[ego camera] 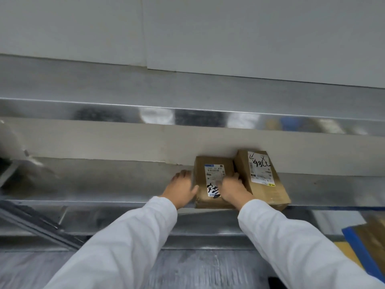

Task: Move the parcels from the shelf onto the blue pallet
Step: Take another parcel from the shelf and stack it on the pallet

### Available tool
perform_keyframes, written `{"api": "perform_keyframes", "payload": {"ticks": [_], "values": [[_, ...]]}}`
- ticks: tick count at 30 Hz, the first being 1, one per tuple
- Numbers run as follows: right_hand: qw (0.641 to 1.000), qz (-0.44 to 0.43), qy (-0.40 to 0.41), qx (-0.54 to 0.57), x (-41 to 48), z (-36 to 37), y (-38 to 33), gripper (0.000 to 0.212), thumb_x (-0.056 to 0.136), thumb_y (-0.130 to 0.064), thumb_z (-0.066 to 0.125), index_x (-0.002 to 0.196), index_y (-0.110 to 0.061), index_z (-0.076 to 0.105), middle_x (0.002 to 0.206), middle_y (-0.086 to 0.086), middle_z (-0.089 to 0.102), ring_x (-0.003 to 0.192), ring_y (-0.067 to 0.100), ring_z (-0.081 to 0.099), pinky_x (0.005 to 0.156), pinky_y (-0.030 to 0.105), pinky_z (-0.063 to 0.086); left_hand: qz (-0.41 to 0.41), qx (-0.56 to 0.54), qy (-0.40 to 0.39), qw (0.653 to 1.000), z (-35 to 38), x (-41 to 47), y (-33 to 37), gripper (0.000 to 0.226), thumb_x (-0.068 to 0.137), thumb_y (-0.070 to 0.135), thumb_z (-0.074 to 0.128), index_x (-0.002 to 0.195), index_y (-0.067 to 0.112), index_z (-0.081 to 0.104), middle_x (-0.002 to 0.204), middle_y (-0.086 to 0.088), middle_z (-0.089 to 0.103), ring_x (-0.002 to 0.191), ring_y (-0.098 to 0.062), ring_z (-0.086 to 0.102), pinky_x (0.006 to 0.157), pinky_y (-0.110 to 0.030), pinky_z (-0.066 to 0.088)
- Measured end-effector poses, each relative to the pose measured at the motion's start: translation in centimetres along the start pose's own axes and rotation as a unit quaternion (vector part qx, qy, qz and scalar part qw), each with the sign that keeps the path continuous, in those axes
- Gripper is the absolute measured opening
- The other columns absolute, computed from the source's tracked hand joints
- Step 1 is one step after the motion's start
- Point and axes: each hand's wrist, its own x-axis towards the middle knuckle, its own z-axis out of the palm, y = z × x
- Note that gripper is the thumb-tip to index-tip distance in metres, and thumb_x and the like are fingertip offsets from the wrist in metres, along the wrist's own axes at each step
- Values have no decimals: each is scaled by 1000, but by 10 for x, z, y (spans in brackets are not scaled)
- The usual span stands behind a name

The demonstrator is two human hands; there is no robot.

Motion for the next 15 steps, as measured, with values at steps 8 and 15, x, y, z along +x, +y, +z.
{"api": "perform_keyframes", "payload": {"ticks": [8,15], "values": [[983,0,-22,181,25,14,-14,110,85,-50,66,150,3,-5,155,20,21,143,34,21,115,41,27,-38,-153,-21,987,25,21,-17,50,96,35,53,137,9,41,127,-15,52,117,-31,52,100,-43,43],[933,36,6,359,28,27,-8,101,72,-27,84,143,-4,15,141,11,46,133,27,43,109,39,38,-31,-294,-16,955,34,20,-17,48,91,19,56,136,10,42,126,-14,57,116,-28,57,98,-42,46]]}}
